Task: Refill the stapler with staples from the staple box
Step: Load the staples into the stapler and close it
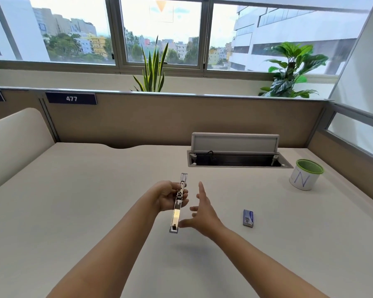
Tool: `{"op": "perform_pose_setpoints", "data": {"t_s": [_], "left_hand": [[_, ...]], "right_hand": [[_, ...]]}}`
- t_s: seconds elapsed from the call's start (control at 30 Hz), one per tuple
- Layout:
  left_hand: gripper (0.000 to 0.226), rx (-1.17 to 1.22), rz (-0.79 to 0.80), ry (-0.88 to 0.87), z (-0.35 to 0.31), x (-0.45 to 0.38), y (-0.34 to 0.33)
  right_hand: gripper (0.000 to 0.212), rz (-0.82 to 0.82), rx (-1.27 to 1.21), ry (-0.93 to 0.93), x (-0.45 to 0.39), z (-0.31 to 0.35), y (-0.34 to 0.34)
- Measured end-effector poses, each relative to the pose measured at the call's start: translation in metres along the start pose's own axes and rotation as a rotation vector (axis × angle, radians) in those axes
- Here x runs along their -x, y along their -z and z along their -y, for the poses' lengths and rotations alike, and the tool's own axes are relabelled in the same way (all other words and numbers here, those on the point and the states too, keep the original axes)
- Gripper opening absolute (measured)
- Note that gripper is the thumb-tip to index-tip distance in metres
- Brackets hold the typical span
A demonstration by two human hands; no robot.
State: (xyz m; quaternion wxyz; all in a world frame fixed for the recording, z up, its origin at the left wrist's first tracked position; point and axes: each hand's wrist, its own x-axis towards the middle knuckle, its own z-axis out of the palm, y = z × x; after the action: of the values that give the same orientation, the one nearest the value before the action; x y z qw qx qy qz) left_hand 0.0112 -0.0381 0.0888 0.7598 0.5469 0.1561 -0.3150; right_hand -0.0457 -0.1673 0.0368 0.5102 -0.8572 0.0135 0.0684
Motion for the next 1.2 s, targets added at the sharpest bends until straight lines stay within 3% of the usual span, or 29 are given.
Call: {"op": "perform_pose_setpoints", "data": {"t_s": [0.1, 0.17, 0.33, 0.57, 0.7, 0.97, 1.2], "left_hand": [[0.024, 0.129, 0.002, -0.021, 0.009, -0.004, -0.003], [0.024, 0.123, -0.005, -0.039, 0.014, -0.006, -0.003], [0.022, 0.056, -0.007, -0.067, 0.018, -0.003, -0.004], [0.022, 0.048, 0.021, -0.056, 0.020, 0.004, -0.008], [0.021, 0.009, 0.054, -0.038, 0.020, 0.008, -0.008], [0.036, -0.357, 0.061, -0.251, 0.023, 0.007, -0.011], [0.025, -0.408, 0.110, -0.273, 0.026, 0.006, -0.011]], "right_hand": [[0.148, 0.065, 0.007, 0.042, 0.003, -0.006, -0.015], [0.146, 0.067, -0.092, 0.039, 0.001, -0.004, -0.016], [0.104, -0.024, -0.337, 0.022, -0.005, 0.013, 0.002], [0.069, -0.096, -0.531, -0.111, -0.012, 0.022, 0.015], [0.045, -0.055, -0.609, -0.122, -0.012, 0.020, 0.019], [0.041, 0.052, -0.694, -0.113, -0.017, 0.022, 0.032], [0.034, -0.013, -0.744, -0.114, -0.020, 0.025, 0.044]]}}
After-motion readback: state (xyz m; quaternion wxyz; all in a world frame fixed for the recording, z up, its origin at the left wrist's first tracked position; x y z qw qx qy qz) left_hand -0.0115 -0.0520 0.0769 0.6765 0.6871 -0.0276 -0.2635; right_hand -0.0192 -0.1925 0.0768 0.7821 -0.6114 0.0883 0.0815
